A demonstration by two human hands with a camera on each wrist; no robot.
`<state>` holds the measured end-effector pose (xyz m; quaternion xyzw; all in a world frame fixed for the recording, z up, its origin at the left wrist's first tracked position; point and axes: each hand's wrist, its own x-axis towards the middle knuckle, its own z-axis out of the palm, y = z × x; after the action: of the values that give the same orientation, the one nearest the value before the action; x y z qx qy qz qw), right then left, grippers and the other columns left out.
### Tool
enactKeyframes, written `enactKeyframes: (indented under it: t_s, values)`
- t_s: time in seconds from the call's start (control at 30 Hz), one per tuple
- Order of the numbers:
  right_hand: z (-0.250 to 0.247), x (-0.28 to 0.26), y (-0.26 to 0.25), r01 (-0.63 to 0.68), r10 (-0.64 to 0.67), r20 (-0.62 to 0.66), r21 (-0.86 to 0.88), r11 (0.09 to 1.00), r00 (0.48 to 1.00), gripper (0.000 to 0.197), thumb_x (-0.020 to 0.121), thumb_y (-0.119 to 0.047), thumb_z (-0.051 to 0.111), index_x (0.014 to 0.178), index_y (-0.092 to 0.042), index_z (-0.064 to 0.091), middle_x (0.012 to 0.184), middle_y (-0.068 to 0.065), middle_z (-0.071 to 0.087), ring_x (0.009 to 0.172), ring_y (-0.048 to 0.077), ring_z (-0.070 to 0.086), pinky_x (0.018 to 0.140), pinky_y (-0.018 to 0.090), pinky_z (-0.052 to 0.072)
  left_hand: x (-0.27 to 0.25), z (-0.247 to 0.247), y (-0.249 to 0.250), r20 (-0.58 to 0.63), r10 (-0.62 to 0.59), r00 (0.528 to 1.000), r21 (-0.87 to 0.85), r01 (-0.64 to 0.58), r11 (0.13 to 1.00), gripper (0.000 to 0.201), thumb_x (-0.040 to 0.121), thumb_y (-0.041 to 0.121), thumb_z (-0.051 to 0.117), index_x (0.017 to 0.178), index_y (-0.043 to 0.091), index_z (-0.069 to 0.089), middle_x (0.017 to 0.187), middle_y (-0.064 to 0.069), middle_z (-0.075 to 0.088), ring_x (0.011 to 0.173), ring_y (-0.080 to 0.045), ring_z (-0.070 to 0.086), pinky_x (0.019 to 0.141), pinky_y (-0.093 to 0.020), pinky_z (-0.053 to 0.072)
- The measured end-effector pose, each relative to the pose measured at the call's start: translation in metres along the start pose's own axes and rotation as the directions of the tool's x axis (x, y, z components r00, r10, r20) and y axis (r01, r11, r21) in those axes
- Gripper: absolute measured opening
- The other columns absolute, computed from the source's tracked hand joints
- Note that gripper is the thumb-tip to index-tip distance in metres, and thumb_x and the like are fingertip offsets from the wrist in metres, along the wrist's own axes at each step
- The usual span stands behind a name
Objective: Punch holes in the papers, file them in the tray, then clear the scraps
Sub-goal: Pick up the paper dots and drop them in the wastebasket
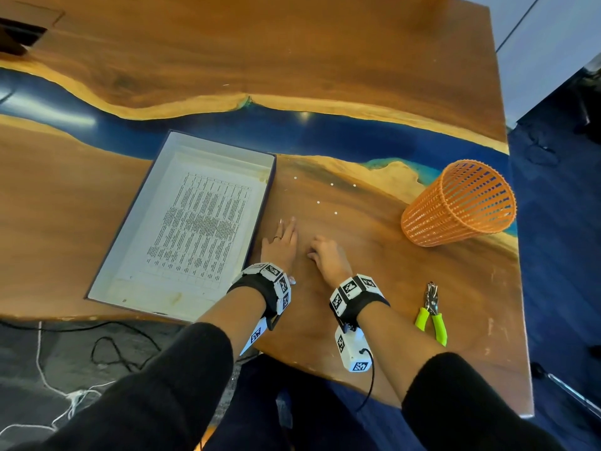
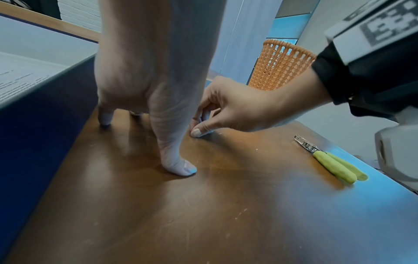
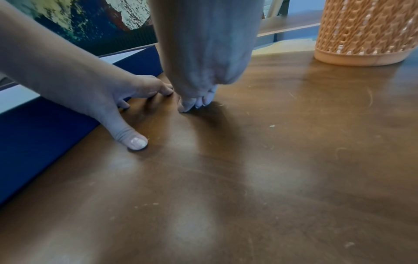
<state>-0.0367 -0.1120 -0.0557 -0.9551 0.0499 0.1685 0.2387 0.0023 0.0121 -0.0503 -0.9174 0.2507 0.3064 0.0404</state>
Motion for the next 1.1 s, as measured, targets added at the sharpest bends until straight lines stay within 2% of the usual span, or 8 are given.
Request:
enactKeyframes:
  t_s: [0.2, 0.33, 0.47, 0.83, 0.97, 1.1]
  values:
    - [0.005, 0.002, 0.003, 0.019, -0.019, 0.000, -0.002, 1.000, 1.000, 0.012, 0.091, -0.005, 0.052, 0.092, 0.005, 0.058, 0.102, 0.019, 0.055, 0.089, 0.035, 0.059, 0.074, 0.042, 0.045, 0.000, 0.000, 0.000, -0.003, -0.002, 1.000, 0.005, 0.002, 1.000, 0.130, 0.064, 0.034, 0.085, 0.151, 0.006, -0.008, 0.159, 0.000, -0.021, 0.149, -0.024, -0.008, 0.111, -0.048, 0.033]
    - [0.009, 0.000, 0.004, 0.028, -0.028, -0.016, -0.013, 1.000, 0.999, 0.013, 0.091, -0.006, 0.051, 0.093, 0.005, 0.057, 0.102, 0.020, 0.055, 0.089, 0.037, 0.057, 0.076, 0.045, 0.045, -0.001, -0.001, 0.000, -0.003, -0.004, 1.000, 0.010, 0.004, 1.000, 0.132, 0.064, 0.034, 0.085, 0.150, 0.006, -0.011, 0.159, 0.000, -0.021, 0.149, -0.024, -0.007, 0.112, -0.047, 0.032]
    - [0.008, -0.001, 0.007, 0.029, -0.028, -0.038, 0.020, 0.999, 0.999, 0.010, 0.089, -0.004, 0.055, 0.088, 0.006, 0.057, 0.099, 0.020, 0.056, 0.087, 0.035, 0.058, 0.074, 0.042, 0.045, -0.003, -0.002, 0.000, -0.007, -0.003, 1.000, 0.015, 0.003, 1.000, 0.131, 0.064, 0.034, 0.085, 0.150, 0.006, -0.010, 0.159, 0.000, -0.020, 0.149, -0.024, -0.007, 0.111, -0.046, 0.032]
    - [0.004, -0.003, 0.011, 0.054, -0.051, -0.067, 0.058, 0.997, 0.996, 0.012, 0.085, -0.008, 0.061, 0.081, 0.003, 0.064, 0.092, 0.016, 0.061, 0.084, 0.034, 0.059, 0.072, 0.043, 0.047, -0.003, -0.003, 0.003, 0.003, -0.018, 1.000, 0.017, 0.018, 1.000, 0.130, 0.065, 0.032, 0.085, 0.150, 0.006, -0.009, 0.159, 0.000, -0.020, 0.149, -0.024, -0.008, 0.111, -0.047, 0.031]
    - [0.004, -0.001, 0.010, 0.054, -0.049, -0.067, 0.066, 0.996, 0.997, 0.012, 0.085, -0.007, 0.059, 0.082, 0.004, 0.064, 0.092, 0.016, 0.060, 0.084, 0.035, 0.059, 0.073, 0.044, 0.047, -0.003, -0.003, 0.003, 0.007, -0.019, 1.000, 0.015, 0.019, 1.000, 0.130, 0.065, 0.033, 0.085, 0.150, 0.006, -0.010, 0.159, 0.000, -0.021, 0.149, -0.025, -0.008, 0.111, -0.047, 0.031]
    - [0.005, 0.001, 0.010, 0.060, -0.058, -0.043, 0.052, 0.997, 0.997, 0.013, 0.088, -0.005, 0.054, 0.089, 0.005, 0.062, 0.098, 0.018, 0.058, 0.088, 0.037, 0.059, 0.077, 0.046, 0.048, -0.001, -0.003, 0.003, 0.011, -0.025, 1.000, 0.012, 0.024, 1.000, 0.131, 0.065, 0.033, 0.085, 0.150, 0.007, -0.011, 0.159, 0.001, -0.022, 0.149, -0.024, -0.009, 0.112, -0.048, 0.030]
